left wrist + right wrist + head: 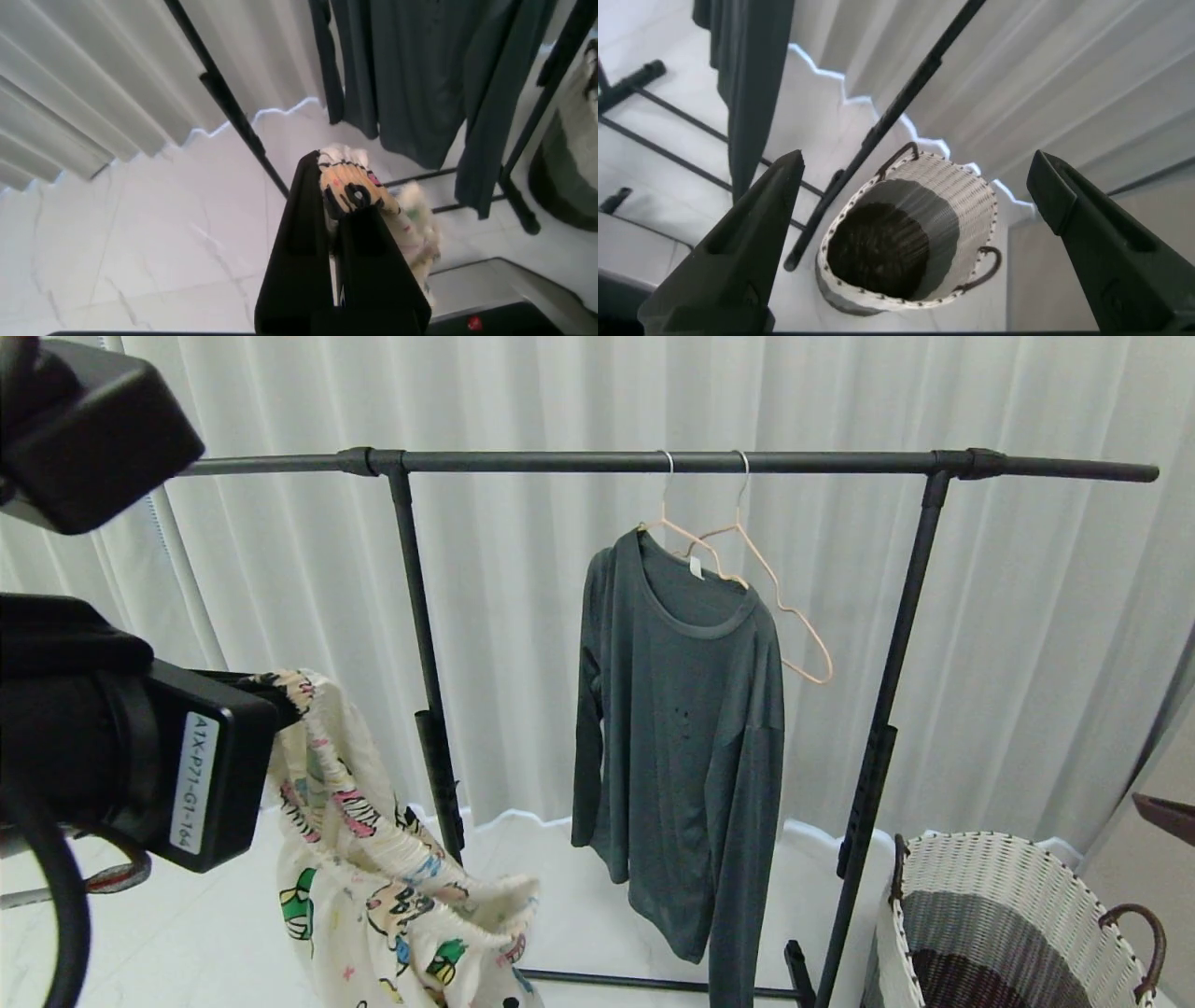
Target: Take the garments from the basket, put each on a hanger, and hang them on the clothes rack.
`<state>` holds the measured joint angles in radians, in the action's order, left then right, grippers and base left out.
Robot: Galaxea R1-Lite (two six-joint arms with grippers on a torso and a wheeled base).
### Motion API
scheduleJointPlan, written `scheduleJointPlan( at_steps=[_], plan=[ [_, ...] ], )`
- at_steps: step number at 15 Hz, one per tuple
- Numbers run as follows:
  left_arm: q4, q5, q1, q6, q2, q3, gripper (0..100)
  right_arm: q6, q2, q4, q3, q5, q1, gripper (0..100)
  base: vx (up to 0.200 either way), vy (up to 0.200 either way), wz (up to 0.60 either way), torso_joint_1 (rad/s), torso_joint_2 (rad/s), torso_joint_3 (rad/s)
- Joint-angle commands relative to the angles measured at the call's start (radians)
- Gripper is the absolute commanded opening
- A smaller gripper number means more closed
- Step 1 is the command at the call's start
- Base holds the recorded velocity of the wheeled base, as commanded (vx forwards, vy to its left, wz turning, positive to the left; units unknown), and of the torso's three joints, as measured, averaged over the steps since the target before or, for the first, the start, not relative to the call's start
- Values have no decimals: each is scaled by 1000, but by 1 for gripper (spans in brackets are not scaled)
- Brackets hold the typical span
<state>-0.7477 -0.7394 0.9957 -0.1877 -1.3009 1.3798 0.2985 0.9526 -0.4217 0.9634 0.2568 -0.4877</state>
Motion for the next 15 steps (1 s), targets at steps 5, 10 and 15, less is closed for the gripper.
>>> scheduleJointPlan(
  at_steps=[5,10,15],
  plan=[
    [-1,0,0,1,3,-10,0,-10,6,0,0,-1,0,100,0,0,0,155,-483,-235],
    [-2,0,0,1,6,-10,0,-21,6,0,-2,-7,0,100,0,0,0,319,-483,-247],
    [-2,-2,0,1,8,-19,0,-24,8,0,-9,-16,1,100,0,0,0,134,-267,-133]
  ],
)
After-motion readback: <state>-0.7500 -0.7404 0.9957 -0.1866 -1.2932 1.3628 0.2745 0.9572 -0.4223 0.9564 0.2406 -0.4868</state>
